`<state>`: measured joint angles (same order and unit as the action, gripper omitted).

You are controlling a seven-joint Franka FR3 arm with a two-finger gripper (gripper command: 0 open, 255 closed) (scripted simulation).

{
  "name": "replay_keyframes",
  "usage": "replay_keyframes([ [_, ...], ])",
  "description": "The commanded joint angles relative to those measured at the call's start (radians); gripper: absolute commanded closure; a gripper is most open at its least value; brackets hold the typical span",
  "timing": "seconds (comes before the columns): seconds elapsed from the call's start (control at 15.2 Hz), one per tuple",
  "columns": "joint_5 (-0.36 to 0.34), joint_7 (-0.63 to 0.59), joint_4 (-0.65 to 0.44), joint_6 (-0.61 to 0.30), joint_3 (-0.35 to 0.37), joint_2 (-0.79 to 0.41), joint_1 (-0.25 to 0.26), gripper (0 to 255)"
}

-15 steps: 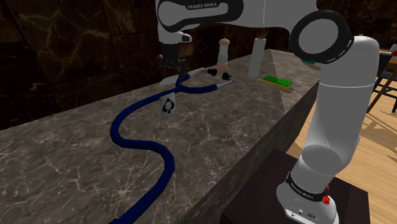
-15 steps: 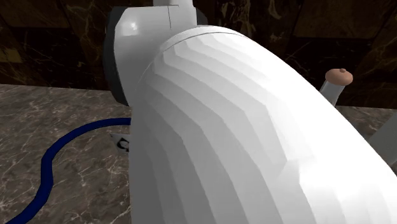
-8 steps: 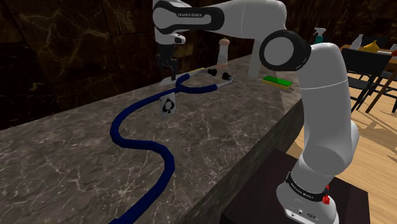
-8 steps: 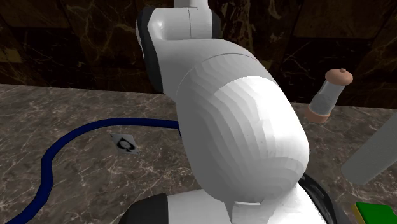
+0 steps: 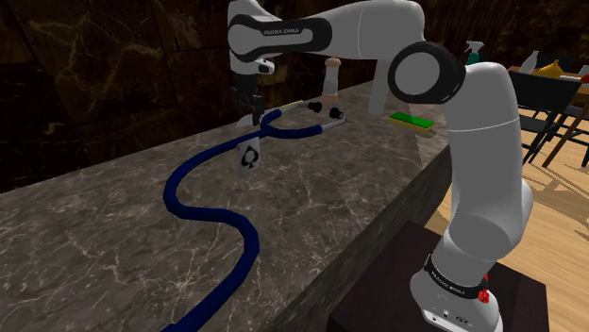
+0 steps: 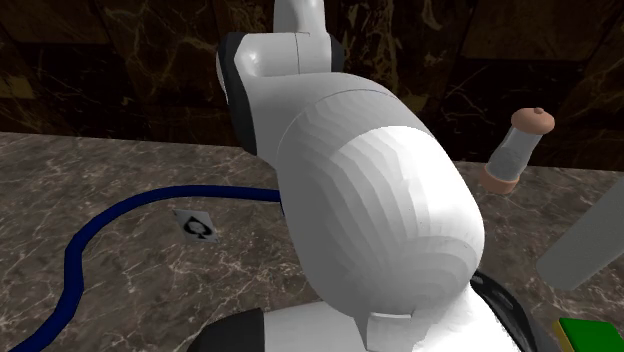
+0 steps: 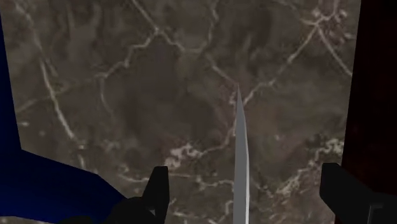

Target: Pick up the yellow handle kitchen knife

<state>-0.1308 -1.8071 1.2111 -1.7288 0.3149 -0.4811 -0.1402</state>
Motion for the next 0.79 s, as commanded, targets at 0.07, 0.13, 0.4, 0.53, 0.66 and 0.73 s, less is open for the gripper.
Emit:
replay_keyframes([
  [0.07, -0.004, 0.0, 0.009, 0.0, -0.005, -0.015, -0.002, 255],
  [0.13, -0.006, -0.001, -0.009, 0.009, -0.005, -0.024, 0.002, 255],
  [0.4, -0.007, -0.002, -0.014, 0.011, -0.005, -0.026, 0.003, 255],
  [0.53, -0.007, -0.001, -0.014, 0.011, -0.005, -0.026, 0.003, 255],
  [0.66, -0.003, 0.0, -0.006, 0.018, -0.004, -0.011, 0.0, 255],
  [0.73, -0.004, 0.0, -0.024, 0.034, -0.004, -0.013, 0.002, 255],
])
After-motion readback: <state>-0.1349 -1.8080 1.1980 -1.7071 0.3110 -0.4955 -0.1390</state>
